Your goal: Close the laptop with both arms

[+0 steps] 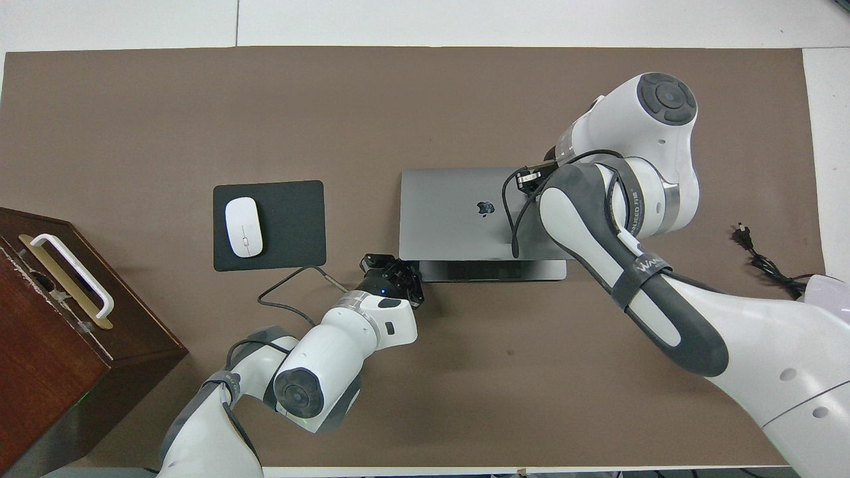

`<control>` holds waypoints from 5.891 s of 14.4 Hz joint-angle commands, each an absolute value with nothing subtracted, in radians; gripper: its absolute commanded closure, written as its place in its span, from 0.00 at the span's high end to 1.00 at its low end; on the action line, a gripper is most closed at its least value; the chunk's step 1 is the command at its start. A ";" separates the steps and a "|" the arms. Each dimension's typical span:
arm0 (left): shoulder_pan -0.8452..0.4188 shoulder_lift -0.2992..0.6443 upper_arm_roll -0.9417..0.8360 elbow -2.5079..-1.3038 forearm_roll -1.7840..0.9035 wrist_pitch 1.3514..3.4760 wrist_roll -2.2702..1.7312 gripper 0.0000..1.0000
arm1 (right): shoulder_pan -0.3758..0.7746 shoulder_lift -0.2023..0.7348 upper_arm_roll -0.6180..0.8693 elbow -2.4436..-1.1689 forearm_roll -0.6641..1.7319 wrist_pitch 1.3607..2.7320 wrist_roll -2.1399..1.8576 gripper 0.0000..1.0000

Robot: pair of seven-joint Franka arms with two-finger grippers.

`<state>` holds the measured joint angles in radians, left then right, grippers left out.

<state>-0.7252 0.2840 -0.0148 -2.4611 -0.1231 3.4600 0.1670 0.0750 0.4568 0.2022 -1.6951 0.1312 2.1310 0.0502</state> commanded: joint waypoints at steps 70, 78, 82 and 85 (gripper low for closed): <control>-0.718 0.262 -0.002 -2.609 -0.130 3.468 0.232 0.00 | -0.106 -0.020 0.187 -1.753 0.035 1.523 0.031 1.00; -0.671 -0.013 -0.002 -2.628 -0.130 3.050 0.238 0.00 | -0.054 -0.029 0.092 -1.763 0.044 1.561 0.029 1.00; -0.626 -0.167 0.003 -2.622 -0.130 2.797 0.242 0.00 | -0.052 -0.028 0.092 -1.758 0.035 1.557 0.028 1.00; -0.597 -0.263 0.011 -2.611 -0.132 2.625 0.242 0.00 | -0.048 -0.029 0.092 -1.752 0.035 1.555 0.028 1.00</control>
